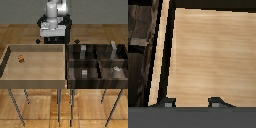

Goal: Place the loaf of bread into the appropriate compartment.

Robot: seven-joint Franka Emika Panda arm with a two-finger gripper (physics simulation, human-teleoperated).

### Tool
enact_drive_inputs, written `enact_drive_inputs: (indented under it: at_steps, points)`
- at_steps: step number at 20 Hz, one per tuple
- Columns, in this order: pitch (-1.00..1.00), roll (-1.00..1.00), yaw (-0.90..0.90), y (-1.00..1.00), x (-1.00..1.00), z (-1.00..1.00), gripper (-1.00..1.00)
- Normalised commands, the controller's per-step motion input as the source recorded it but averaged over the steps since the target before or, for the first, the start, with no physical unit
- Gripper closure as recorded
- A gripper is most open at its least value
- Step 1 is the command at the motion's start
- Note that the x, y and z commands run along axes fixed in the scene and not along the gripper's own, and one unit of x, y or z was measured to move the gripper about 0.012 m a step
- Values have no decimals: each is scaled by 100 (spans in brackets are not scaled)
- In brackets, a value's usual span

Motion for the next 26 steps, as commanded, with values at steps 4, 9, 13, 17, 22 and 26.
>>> enact_drive_inputs:
  at_steps: [4, 9, 13, 17, 22, 26]
  points:
    - [0, 0, 0, 0, 0, 0, -100]
    - [0, 0, 0, -20, 0, 0, -100]
    - [0, 0, 0, -100, 0, 0, -100]
    - [0, 0, 0, -100, 0, 0, -100]
    - [0, 0, 0, -100, 0, 0, -100]
    - [0, 0, 0, -100, 0, 0, -100]
